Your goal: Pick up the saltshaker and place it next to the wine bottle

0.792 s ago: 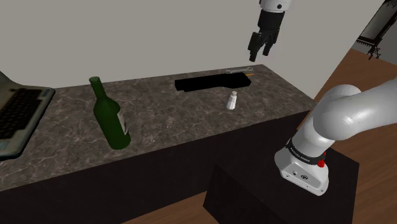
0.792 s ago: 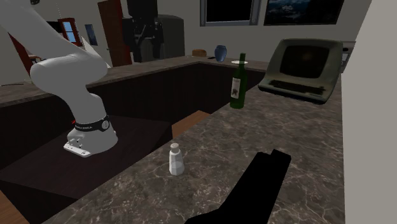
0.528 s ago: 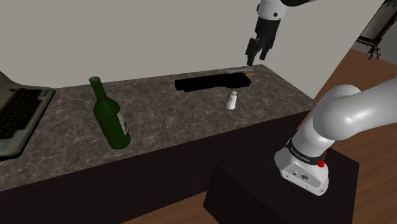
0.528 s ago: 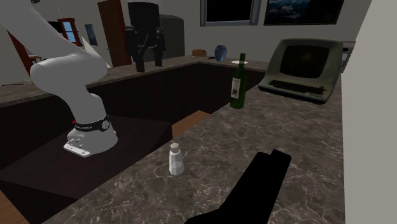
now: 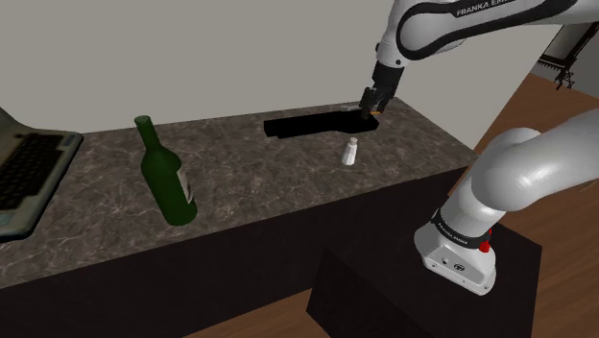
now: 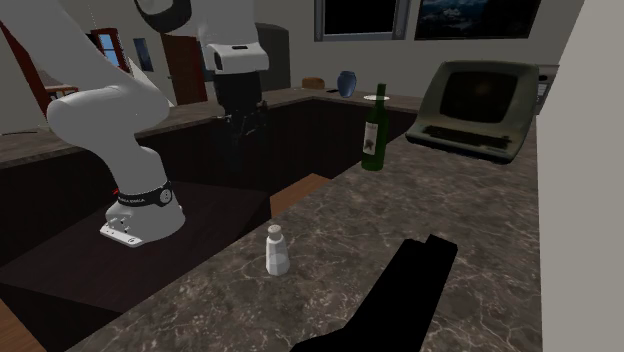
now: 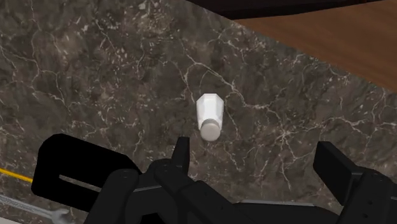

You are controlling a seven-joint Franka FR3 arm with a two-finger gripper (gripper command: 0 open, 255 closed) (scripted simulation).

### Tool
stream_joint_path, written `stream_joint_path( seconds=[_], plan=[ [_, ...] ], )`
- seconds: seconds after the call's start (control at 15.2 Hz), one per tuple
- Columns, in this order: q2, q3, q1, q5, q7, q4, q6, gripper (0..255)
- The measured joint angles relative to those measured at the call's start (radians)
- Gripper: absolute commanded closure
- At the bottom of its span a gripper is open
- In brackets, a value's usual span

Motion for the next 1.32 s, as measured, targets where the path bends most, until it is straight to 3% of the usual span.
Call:
stream_joint_path(
  seconds=[0.33,0.59,1.06,1.32],
  plan=[
    [0.177,-0.076,0.013,0.023,-0.087,-0.027,0.236,0],
    [0.322,-0.142,0.038,0.081,-0.188,-0.033,0.409,0],
    [0.453,-0.162,0.081,0.162,-0.245,-0.038,0.548,0],
    [0.475,-0.166,0.087,0.179,-0.258,-0.041,0.572,0]
  ],
)
